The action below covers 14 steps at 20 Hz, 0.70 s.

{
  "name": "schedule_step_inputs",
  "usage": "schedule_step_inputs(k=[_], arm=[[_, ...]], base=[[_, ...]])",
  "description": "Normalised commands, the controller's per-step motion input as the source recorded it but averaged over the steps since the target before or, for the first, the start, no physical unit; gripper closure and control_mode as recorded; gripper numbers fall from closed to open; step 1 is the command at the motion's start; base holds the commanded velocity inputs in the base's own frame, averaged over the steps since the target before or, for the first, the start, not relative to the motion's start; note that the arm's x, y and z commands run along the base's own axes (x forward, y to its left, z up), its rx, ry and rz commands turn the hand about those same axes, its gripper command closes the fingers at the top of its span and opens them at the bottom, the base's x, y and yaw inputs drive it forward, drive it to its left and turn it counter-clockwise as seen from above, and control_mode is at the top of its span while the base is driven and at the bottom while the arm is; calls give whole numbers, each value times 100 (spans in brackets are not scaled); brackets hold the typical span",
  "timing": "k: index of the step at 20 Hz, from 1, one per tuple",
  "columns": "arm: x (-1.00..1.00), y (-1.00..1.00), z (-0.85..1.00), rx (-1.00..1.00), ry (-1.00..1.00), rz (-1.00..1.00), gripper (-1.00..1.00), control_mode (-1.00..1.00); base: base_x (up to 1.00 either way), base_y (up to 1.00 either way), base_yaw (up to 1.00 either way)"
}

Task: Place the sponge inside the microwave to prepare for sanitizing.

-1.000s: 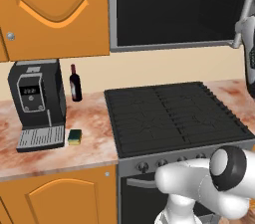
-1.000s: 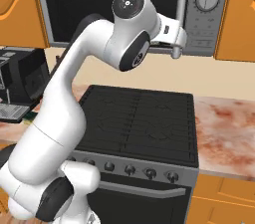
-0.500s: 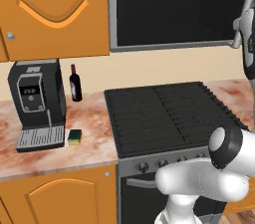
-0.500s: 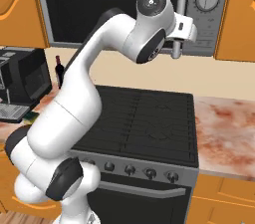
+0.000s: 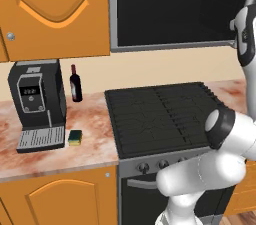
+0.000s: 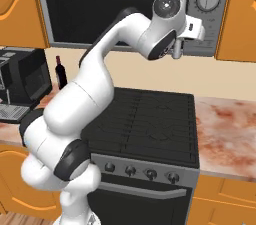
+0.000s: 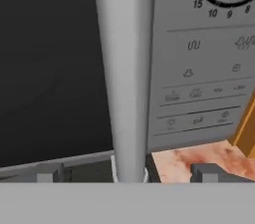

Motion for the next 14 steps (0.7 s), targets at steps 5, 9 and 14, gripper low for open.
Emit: schedule_step_inputs(k=[5, 9, 14], arm=[[41, -22, -8, 0, 0, 3, -100, -100], [27, -9, -2, 0, 0, 2, -100, -100], [19, 0, 0, 0, 0, 2, -100, -100]], base=[[0, 0, 0], [0, 0, 0], [0, 0, 0]])
